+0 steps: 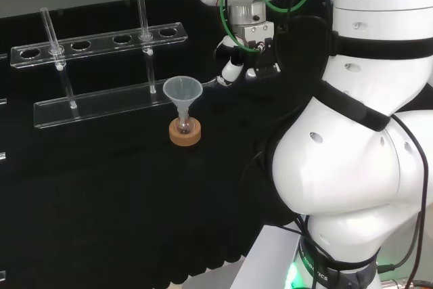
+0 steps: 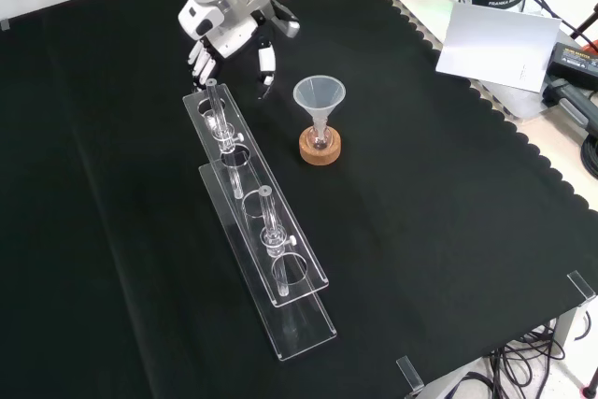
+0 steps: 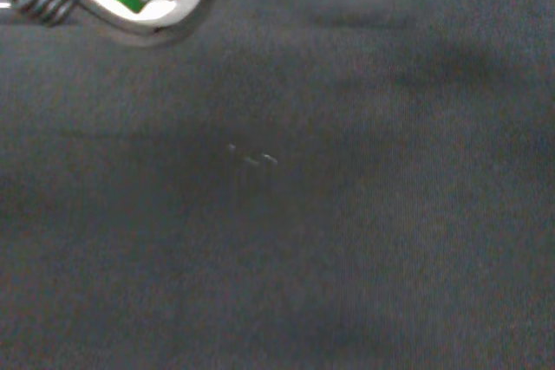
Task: Pick up the weighing funnel.
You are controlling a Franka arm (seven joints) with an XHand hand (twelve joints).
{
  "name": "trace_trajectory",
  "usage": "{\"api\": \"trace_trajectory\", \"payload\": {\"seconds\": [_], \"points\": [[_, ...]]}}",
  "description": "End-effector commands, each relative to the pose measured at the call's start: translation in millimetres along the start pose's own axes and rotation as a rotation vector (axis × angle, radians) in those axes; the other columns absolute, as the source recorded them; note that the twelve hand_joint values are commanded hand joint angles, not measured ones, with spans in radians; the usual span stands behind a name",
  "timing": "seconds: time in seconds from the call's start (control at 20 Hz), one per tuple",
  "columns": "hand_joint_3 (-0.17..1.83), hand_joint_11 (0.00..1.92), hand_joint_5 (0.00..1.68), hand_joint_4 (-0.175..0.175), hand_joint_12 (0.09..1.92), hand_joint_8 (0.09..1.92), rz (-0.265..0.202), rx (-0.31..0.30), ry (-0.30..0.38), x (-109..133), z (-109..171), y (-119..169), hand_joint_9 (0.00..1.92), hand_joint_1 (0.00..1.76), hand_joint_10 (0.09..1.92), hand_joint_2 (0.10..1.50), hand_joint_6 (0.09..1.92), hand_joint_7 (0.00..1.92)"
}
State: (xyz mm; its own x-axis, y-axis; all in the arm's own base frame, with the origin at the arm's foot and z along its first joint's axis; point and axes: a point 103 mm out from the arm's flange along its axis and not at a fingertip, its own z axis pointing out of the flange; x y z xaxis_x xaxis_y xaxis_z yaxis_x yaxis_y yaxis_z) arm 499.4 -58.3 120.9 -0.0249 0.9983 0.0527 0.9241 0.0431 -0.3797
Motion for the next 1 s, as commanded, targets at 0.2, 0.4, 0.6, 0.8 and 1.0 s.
{"api": "trace_trajectory", "payload": {"seconds": [0.2,0.4,0.6,0.8,1.0], "points": [[0.54,0.36,0.52,-0.023,1.33,0.7,-0.016,0.005,-0.035,-4.9,9.2,27.8,0.59,0.87,0.59,0.57,0.09,0.36],[0.54,0.37,0.53,-0.021,1.33,0.7,-0.021,0.017,-0.072,-2.5,12.8,36.2,0.6,0.87,0.59,0.57,0.09,0.37],[0.54,0.38,0.54,-0.019,1.32,0.69,-0.018,0.027,-0.092,-3.4,16.9,42.0,0.62,0.87,0.58,0.57,0.09,0.39],[0.54,0.38,0.55,-0.017,1.32,0.69,-0.017,0.027,-0.093,-3.5,18.3,46.0,0.62,0.88,0.57,0.57,0.09,0.39],[0.54,0.38,0.56,-0.012,1.32,0.69,-0.015,0.002,-0.092,-8.4,18.1,46.8,0.63,0.89,0.57,0.57,0.09,0.4]]}}
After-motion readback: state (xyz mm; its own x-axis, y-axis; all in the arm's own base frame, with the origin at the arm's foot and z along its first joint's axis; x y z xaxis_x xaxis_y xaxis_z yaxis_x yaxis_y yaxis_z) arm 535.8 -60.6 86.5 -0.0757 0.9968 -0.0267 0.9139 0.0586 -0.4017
